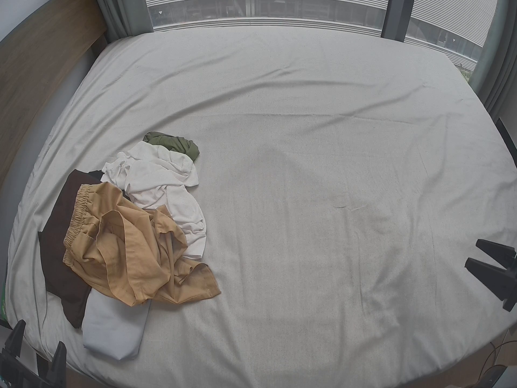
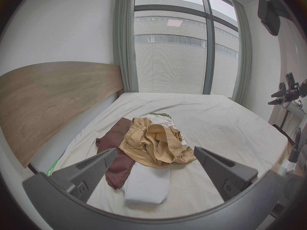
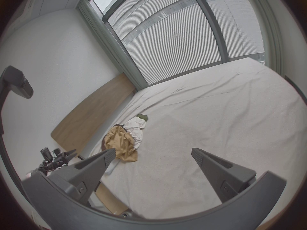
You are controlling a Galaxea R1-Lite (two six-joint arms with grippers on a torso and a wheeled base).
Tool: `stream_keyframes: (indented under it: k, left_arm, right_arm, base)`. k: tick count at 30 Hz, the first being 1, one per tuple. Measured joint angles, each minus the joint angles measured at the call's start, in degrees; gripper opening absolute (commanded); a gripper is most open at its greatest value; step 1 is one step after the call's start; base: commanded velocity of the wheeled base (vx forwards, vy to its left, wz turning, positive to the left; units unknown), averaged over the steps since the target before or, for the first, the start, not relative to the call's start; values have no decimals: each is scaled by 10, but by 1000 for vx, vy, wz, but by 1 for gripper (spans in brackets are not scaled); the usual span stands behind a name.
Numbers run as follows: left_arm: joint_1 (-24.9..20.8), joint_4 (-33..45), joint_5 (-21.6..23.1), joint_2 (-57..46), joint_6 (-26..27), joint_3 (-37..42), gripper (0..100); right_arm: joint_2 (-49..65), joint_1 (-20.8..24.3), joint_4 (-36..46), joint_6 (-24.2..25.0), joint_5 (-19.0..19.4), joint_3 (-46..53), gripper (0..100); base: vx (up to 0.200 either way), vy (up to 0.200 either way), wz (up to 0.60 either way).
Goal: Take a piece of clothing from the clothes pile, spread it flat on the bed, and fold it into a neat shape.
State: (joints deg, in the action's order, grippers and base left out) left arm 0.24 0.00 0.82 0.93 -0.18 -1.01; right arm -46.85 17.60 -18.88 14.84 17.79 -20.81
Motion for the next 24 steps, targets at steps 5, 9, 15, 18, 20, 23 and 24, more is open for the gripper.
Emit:
stream_keyframes:
  k: [5, 9, 15, 18, 20, 23, 24]
  left_arm:
    - [0, 0, 0, 0, 0, 0, 100]
    - [0, 0, 0, 0, 0, 0, 100]
    - [0, 0, 0, 0, 0, 0, 100]
    - [0, 0, 0, 0, 0, 0, 100]
    - [0, 0, 0, 0, 0, 0, 100]
    - [0, 0, 0, 0, 0, 0, 100]
    - [0, 0, 0, 0, 0, 0, 100]
  right_arm:
    - [-54, 32, -55, 17, 3, -5, 100]
    - [-107, 53, -118, 25, 4, -5, 100]
    - [-179, 86, -190, 33, 3, -7, 100]
    - [-211, 108, -198, 35, 2, -16, 100]
    - [-230, 120, -200, 35, 1, -24, 100]
    - [-257, 137, -201, 38, 0, -38, 100]
    - [-269, 143, -201, 39, 0, -43, 100]
  base:
    - [0, 0, 0]
    - [0, 0, 0]
    - [0, 0, 0]
    - [0, 0, 0]
    - [0, 0, 0]
    - [0, 0, 0]
    - [0, 0, 0]
